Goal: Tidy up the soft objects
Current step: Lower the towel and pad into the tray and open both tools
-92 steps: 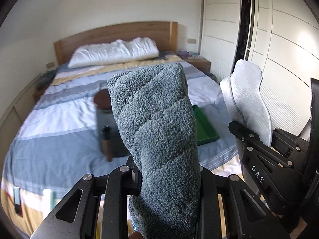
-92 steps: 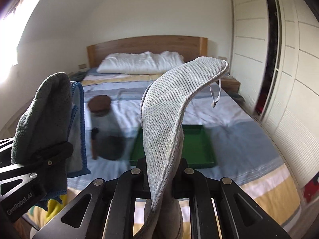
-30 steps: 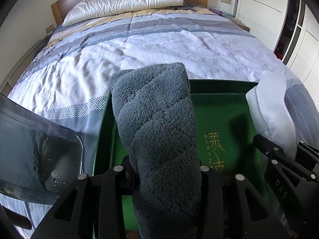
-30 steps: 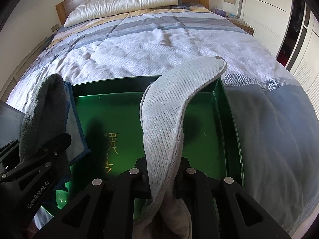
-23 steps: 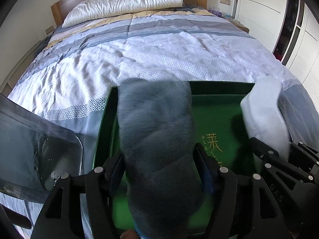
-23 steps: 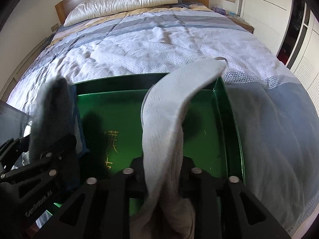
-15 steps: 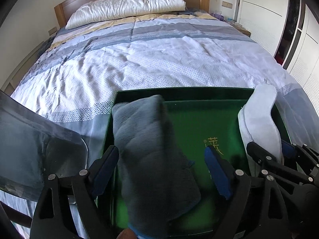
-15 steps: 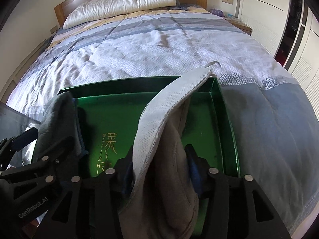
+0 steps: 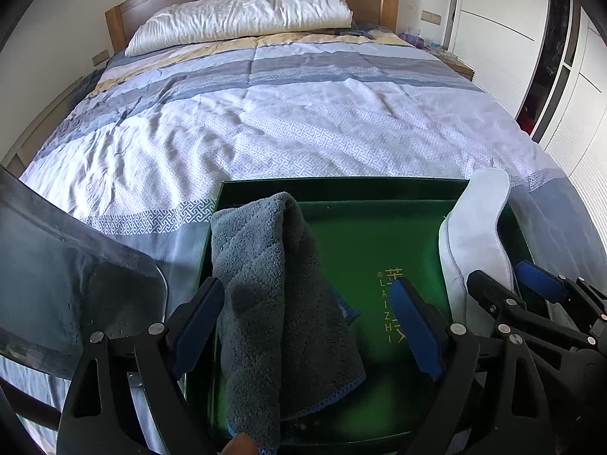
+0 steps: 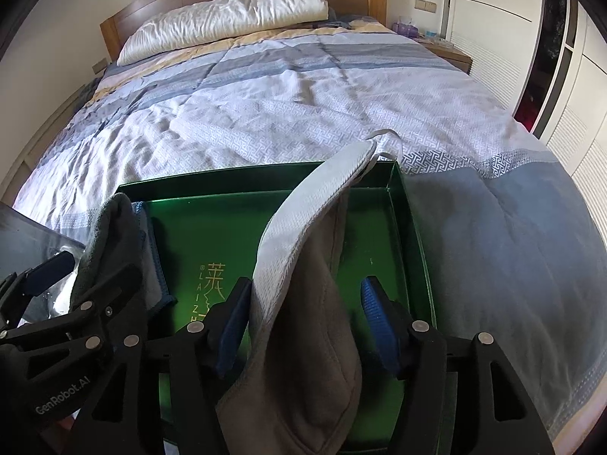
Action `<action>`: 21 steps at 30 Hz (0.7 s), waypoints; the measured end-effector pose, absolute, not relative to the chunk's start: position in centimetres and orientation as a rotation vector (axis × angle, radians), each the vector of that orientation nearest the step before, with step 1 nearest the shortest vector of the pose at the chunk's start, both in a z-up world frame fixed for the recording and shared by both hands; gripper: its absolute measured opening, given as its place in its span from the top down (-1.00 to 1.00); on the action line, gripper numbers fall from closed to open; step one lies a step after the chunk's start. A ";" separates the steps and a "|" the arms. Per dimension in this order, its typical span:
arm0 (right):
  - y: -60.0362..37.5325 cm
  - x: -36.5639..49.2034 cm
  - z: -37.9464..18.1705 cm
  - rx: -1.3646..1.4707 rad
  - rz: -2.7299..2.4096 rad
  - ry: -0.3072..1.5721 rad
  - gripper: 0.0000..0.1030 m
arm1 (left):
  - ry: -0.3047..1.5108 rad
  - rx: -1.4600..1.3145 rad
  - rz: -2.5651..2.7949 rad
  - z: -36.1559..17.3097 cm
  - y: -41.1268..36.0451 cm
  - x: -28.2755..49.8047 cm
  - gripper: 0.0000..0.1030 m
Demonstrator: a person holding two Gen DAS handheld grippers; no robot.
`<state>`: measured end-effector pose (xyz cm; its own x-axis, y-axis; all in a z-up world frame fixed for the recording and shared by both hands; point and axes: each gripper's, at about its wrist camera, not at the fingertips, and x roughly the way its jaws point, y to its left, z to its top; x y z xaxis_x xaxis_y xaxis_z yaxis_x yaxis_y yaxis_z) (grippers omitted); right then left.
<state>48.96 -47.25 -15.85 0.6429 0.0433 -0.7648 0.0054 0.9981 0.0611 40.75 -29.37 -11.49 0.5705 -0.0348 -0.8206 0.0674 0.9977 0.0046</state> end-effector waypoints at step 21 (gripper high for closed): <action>-50.1 42.1 -10.6 0.081 -0.059 0.798 -0.27 | 0.889 0.013 -0.131 -6.7 -31.4 36.7 -0.66</action>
